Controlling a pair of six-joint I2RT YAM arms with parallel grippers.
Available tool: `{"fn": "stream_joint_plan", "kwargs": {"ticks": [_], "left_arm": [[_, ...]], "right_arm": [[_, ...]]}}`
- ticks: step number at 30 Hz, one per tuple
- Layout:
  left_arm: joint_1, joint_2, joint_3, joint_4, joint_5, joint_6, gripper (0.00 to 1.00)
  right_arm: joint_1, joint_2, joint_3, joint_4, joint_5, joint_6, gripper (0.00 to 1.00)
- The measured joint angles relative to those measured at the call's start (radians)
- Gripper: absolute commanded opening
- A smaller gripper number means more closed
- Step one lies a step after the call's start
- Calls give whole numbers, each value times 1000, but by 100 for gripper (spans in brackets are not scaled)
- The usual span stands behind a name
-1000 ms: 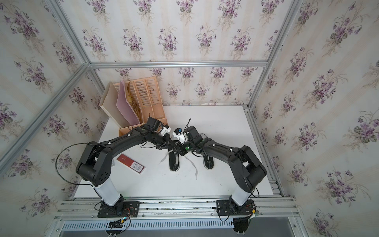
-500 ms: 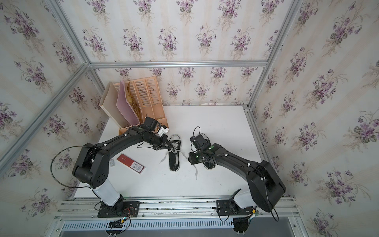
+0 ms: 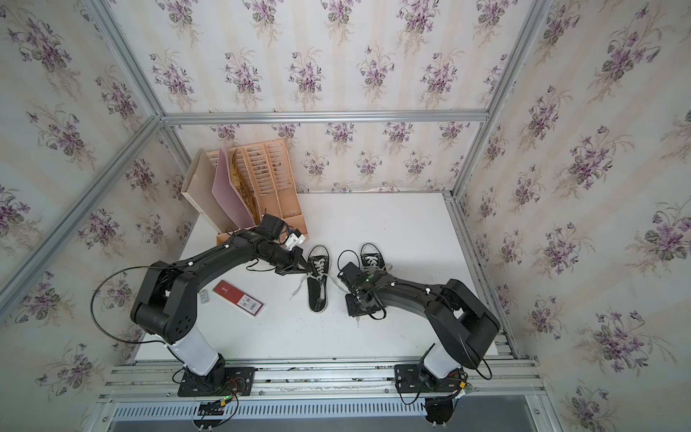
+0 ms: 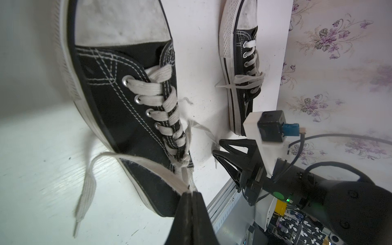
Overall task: Tie the shoes
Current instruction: Wrap the shoelace around the shoelace.
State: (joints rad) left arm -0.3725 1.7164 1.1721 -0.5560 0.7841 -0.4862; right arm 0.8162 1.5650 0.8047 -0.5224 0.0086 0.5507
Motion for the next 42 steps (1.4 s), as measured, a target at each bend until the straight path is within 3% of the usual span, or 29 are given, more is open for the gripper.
{"fn": "stream_joint_plan", "kwargs": {"ticks": [4, 9, 13, 21, 28, 35, 42], "left_arm": [[10, -18, -28, 6, -5, -1, 0], [26, -48, -61, 22, -18, -5, 0], [32, -66, -83, 39, -24, -16, 0], [37, -81, -125, 61, -31, -38, 0], [37, -93, -153, 86, -34, -45, 0], [36, -106, -168, 101, -37, -56, 0], [37, -109, -166, 108, -37, -64, 0]], "right_arm": [[-2, -15, -9, 12, 29, 30, 0], [-31, -87, 73, 15, 67, 3, 0], [-81, -88, 215, 48, 80, -108, 0], [-90, 104, 550, 118, 73, -414, 0], [-91, 286, 745, 209, -4, -572, 0], [-91, 440, 847, 244, -127, -615, 42], [-142, 397, 842, 238, -163, -626, 63]]}}
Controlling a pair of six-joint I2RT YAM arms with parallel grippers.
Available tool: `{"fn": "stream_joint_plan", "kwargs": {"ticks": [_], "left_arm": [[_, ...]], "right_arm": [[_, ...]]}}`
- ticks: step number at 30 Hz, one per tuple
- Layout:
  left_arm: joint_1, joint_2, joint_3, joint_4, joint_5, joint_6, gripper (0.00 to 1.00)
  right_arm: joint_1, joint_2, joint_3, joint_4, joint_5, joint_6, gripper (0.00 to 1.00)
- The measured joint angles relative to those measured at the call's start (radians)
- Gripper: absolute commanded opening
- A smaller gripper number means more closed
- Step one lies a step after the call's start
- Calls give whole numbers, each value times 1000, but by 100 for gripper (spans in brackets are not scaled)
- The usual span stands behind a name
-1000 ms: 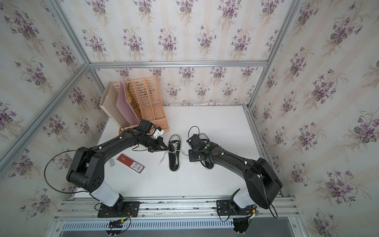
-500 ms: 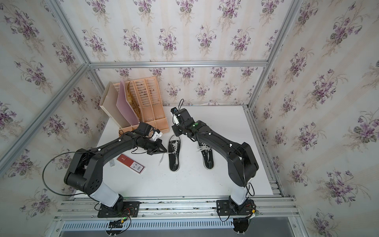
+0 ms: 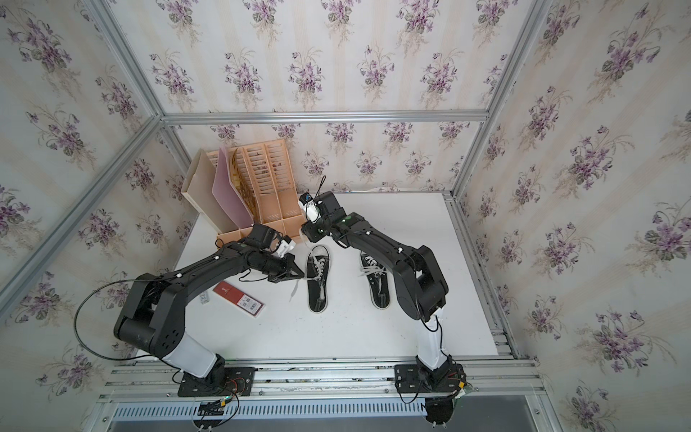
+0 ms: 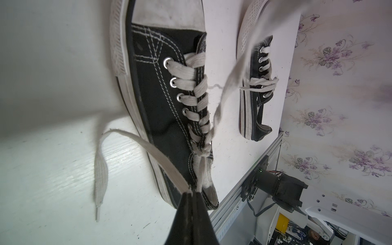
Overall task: Tie the shoes
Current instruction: Wrap the shoelace around the shoelace.
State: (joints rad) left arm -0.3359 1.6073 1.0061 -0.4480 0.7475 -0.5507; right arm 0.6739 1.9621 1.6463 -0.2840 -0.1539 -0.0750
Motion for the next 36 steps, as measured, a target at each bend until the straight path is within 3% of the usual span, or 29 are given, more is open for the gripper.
{"fn": "stream_joint_plan", "kwargs": {"ticks": [5, 12, 25, 36], "left_arm": [[0, 0, 27, 0, 3, -2, 0], [0, 13, 63, -1, 12, -2, 0], [-1, 93, 149, -8, 44, 10, 0], [-2, 143, 207, -35, 71, 40, 0]], "right_arm": [[-51, -80, -36, -13, -7, -4, 67], [-57, -67, 66, -34, -24, -7, 64], [-43, -381, -560, 193, -267, 95, 61], [29, -263, -640, 363, -343, 154, 54]]}}
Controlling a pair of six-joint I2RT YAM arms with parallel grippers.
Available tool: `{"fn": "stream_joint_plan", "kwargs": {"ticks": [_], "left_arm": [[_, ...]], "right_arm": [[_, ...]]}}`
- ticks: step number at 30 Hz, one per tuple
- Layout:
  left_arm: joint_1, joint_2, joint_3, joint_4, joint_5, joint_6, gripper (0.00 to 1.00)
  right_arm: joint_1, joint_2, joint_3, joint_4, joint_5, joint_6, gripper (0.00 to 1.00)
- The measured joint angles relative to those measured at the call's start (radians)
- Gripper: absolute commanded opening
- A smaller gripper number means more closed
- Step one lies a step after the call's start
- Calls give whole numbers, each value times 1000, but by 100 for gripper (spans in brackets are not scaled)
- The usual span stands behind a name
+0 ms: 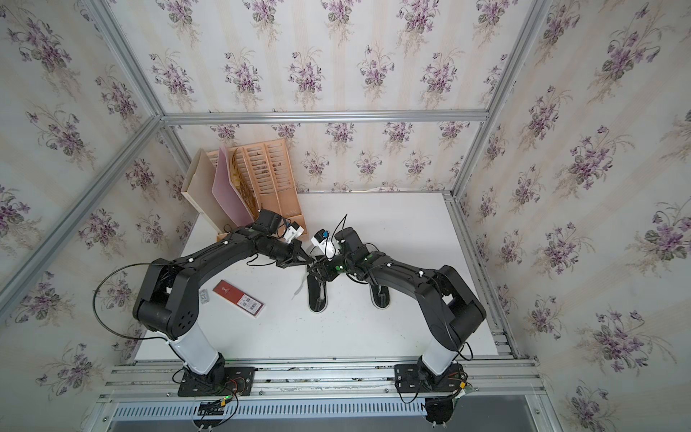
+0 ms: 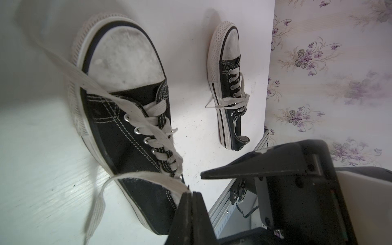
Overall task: Tie the shoes
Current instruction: Wrap the shoelace around the shoelace.
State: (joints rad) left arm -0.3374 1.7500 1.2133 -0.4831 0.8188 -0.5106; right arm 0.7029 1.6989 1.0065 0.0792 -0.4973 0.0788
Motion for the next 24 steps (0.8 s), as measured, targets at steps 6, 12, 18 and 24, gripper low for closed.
{"fn": "stream_joint_plan", "kwargs": {"ticks": [6, 12, 18, 24], "left_arm": [[0, 1, -3, -2, 0, 5, 0], [0, 1, -6, -3, 0, 5, 0], [2, 1, -6, 1, -5, 5, 5], [1, 0, 5, -8, -22, 6, 20]], "right_arm": [[2, 63, 30, 48, -13, -1, 53], [3, 107, 56, 58, -33, -8, 45], [3, 125, 70, 49, -52, -19, 15], [2, 126, 66, 31, -47, -26, 0]]}}
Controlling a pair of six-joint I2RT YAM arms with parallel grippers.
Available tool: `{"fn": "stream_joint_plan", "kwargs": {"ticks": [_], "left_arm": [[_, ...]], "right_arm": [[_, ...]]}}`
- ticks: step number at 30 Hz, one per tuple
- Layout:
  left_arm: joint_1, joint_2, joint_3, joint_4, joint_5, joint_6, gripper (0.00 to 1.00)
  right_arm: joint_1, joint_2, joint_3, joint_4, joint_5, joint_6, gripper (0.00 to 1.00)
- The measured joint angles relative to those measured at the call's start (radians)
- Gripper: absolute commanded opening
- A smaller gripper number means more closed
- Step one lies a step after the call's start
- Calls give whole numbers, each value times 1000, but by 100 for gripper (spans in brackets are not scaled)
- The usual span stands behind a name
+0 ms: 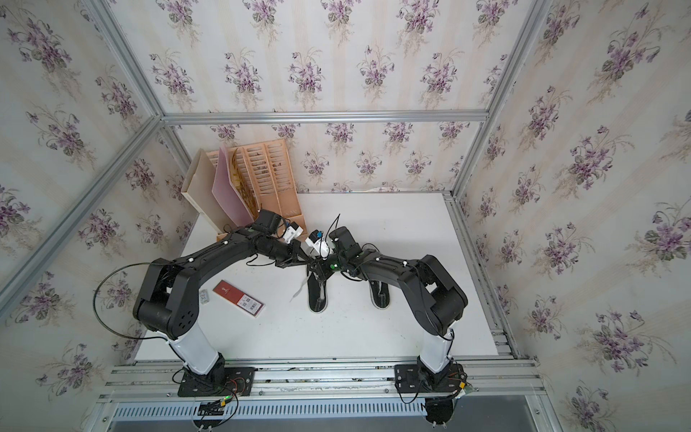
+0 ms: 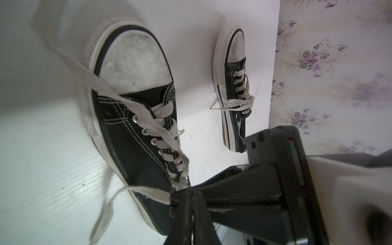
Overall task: Tie the shoes
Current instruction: Wrap the shoelace around the shoelace.
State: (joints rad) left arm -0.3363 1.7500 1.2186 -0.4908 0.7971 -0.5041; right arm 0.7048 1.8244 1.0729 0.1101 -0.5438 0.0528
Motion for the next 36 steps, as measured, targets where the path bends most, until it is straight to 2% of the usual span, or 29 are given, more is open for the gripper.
{"fn": "stream_joint_plan", "kwargs": {"ticks": [3, 6, 10, 19, 26, 36], "left_arm": [[0, -4, 17, -4, -8, 7, 38], [5, -15, 35, -31, -44, 22, 46], [30, -2, 85, -88, -117, 50, 47], [33, 167, 242, -181, -252, 96, 47], [28, 278, 330, -192, -254, 91, 49], [18, 369, 373, -174, -226, 54, 49]], "right_arm": [[0, -2, -1, -11, 13, -1, 0], [0, -8, 0, -21, 31, -5, 0], [1, -16, -5, -31, 50, -8, 0], [1, -32, -15, -58, 64, -10, 0], [1, -32, -16, -63, 64, -11, 0], [1, -29, -3, -69, 71, -24, 0]]}}
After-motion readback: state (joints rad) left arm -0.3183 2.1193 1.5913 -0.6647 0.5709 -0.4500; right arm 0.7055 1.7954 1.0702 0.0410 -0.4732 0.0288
